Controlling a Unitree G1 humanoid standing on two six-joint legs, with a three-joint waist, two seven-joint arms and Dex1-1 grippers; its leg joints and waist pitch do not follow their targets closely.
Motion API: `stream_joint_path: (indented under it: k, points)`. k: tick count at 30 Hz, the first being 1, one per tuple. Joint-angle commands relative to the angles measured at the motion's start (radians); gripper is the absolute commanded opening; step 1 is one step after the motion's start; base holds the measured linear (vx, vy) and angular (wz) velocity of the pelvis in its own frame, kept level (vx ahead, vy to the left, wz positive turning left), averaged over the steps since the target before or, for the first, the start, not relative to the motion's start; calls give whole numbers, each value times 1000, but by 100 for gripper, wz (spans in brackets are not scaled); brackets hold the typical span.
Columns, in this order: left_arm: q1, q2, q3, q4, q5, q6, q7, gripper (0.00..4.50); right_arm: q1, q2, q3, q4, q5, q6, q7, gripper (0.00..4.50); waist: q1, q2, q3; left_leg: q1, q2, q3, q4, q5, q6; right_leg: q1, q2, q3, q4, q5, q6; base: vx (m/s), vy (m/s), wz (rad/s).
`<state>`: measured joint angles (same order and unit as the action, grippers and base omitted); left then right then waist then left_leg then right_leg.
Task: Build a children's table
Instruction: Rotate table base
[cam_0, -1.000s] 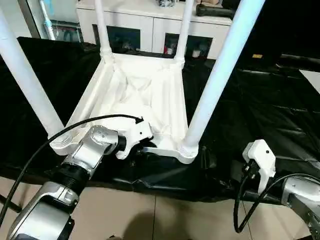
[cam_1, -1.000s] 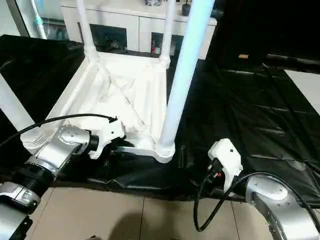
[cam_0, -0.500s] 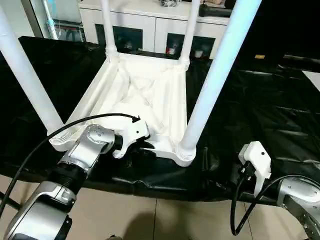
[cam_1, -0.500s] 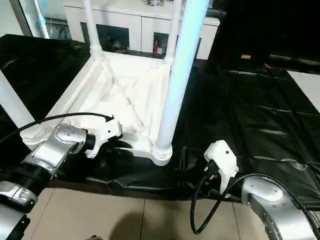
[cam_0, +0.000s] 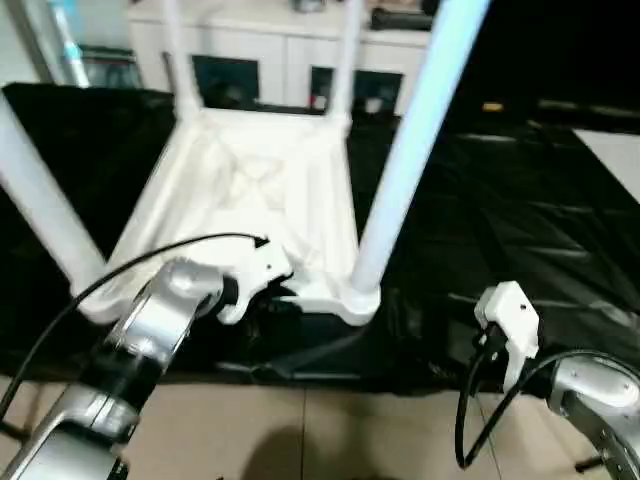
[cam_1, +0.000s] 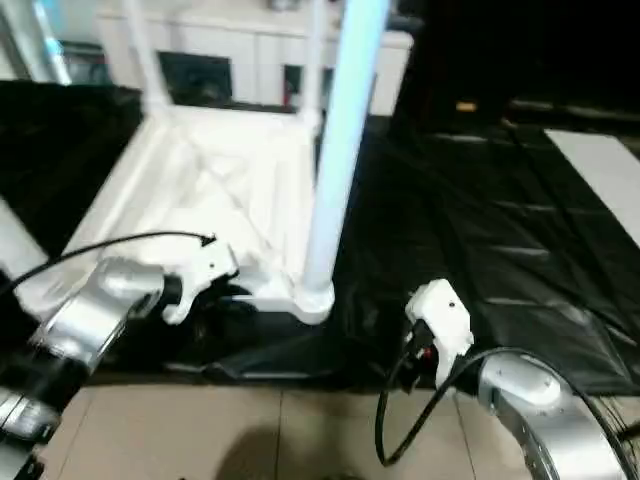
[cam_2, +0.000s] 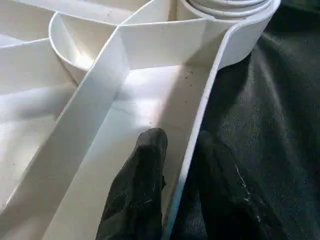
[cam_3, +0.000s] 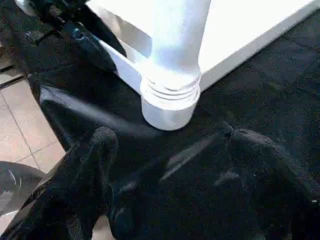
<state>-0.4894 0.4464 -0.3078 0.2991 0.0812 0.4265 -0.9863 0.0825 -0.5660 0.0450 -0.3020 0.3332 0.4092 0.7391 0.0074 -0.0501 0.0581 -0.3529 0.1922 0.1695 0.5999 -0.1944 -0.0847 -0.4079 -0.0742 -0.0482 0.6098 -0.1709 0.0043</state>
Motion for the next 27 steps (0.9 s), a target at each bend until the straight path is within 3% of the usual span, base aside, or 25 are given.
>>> stream_joint_path:
  k: [1,2,3,4,5,7,10,14,15,19,23,26,27]
  points:
    - [43,16,44,-40,35,107,97,77,-5,0,2,15,-17,-13,-5,389,7,-3,-53,-12,29,-16,-78,-306,34,38,-58,34,-103,-527,-105,0,0,0]
    - [43,16,44,-40,35,107,97,77,-5,0,2,15,-17,-13,-5,389,5,-3,-54,-13,29,-17,-78,-305,35,39,-57,33,-102,-525,-106,0,0,0]
    - [58,9,53,-79,37,149,120,77,-15,3,7,25,-18,-15,-3,389,3,-12,-54,-14,28,-16,-77,-303,38,39,-55,32,-102,-523,-105,0,0,0]
    - [65,2,57,-108,44,190,141,77,-24,4,10,28,-18,-13,-3,389,2,-14,-54,-13,28,-15,-76,-299,42,37,-55,33,-103,-522,-107,0,0,0]
    - [65,2,57,-108,44,190,141,77,-24,4,10,28,-18,-13,-3,389,1,-10,-53,-15,28,-16,-76,-290,45,38,-56,34,-101,-513,-111,0,0,0]
    - [66,-5,51,-146,84,248,190,77,-45,6,15,34,-19,-9,-3,389,-3,-12,-54,-12,29,-15,-75,-298,45,36,-54,34,-100,-511,-111,0,0,0]
    - [62,-2,45,-159,108,268,219,77,-56,7,17,38,-20,-9,-3,389,-7,-16,-56,-19,25,-15,-74,-278,53,38,-52,33,-101,-500,-102,0,0,0]
    - [62,15,27,-160,101,203,200,73,-56,10,17,39,-21,-10,-1,389,-5,-14,-57,-15,25,-14,-73,-283,58,33,-51,33,-104,-497,-99,0,0,0]
    - [77,23,11,-185,67,137,152,73,-56,12,16,39,-22,-11,0,389,-5,-14,-57,-15,26,-13,-73,-285,59,32,-50,34,-103,-484,-104,0,0,0]
    - [111,25,-5,-243,2,70,70,72,-58,13,16,41,-21,-9,3,389,1,-13,-58,-13,31,-12,-75,-277,59,32,-51,37,-96,-428,-127,0,0,0]
    - [111,8,7,-250,-51,61,30,71,-66,8,13,47,-19,-6,10,389,19,-14,-63,-6,35,-4,-71,-212,70,32,-49,42,-79,-282,-178,0,0,0]
    - [89,-3,24,-231,-69,85,27,140,-71,5,12,52,-18,-5,16,389,35,-14,-64,-4,35,1,-68,-174,79,35,-50,43,-70,-209,-207,0,0,0]
    - [75,-3,31,-218,-77,90,17,140,-74,2,13,55,-18,-6,20,389,38,-14,-64,-5,32,2,-67,-162,82,37,-49,42,-67,-197,-210,0,0,0]
